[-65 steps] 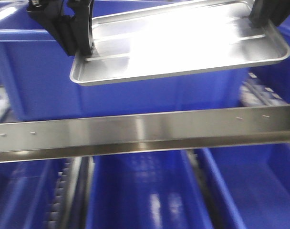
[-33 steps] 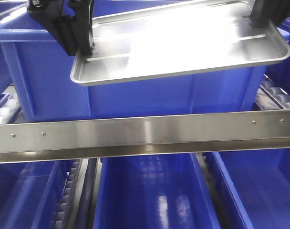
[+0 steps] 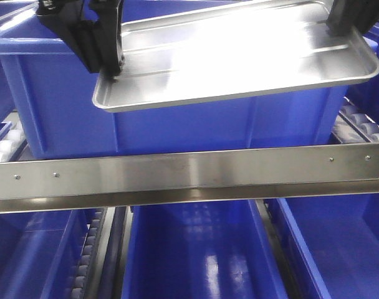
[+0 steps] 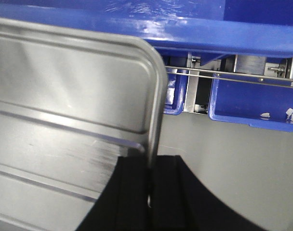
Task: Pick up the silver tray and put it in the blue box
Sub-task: 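Lower the silver tray with both grippers into the blue bin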
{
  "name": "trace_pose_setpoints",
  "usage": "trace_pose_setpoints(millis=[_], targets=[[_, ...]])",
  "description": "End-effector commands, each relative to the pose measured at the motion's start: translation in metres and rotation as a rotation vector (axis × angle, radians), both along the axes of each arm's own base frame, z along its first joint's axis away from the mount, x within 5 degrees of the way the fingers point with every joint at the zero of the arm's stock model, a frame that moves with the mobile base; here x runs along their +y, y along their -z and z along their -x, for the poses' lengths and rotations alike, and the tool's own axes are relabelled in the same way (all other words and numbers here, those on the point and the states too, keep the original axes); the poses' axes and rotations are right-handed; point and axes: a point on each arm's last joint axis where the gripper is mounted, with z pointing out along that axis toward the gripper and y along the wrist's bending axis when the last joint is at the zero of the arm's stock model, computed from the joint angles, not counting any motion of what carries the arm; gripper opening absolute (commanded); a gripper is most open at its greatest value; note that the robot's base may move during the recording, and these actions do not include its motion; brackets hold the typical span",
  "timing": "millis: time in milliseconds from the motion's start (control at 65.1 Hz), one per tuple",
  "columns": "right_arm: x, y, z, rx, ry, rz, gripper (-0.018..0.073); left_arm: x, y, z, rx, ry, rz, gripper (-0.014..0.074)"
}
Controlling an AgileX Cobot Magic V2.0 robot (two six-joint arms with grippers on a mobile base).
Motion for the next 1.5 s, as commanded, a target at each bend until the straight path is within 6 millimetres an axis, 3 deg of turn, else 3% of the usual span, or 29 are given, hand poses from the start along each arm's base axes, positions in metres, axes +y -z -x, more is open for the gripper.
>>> trace_pose_setpoints(millis=[0,461,568,783,952,1152,1351,1489], targets=[[-0.003,-0.026,0.001,-0.140,-0.010,-0.028,0.0057,0.005,-0.021,0.003,-0.068,0.021,0.018,-0.0105],[-0.003,-0.030,0.001,-0.169,-0.012,-0.040,0.0057,0.005,-0.029,0.002,-0.098,0.045,0.009,-0.0105],[-0.003,-0.046,0.000,-0.214,-0.011,-0.058,0.0057,0.006,-0.052,0.000,-0.160,0.061,0.007,-0.0105],[-0.002,-0.103,-0.003,-0.419,-0.010,-0.141,0.0057,0.013,-0.116,-0.006,-0.404,0.039,0.066,-0.0105],[0.003,-0.123,-0.027,-0.533,0.002,-0.182,0.0057,0.019,-0.140,-0.022,-0.587,0.021,0.078,-0.0105],[0.011,-0.110,-0.076,-0.524,0.025,-0.157,0.0057,0.026,-0.118,-0.067,-0.598,-0.036,0.063,-0.0105],[0.024,-0.066,-0.123,-0.470,0.019,-0.093,0.0057,0.022,-0.078,-0.112,-0.575,-0.050,0.030,-0.0105],[0.030,-0.039,-0.144,-0.444,0.010,-0.052,0.0057,0.014,-0.053,-0.129,-0.549,-0.036,0.013,-0.0105]])
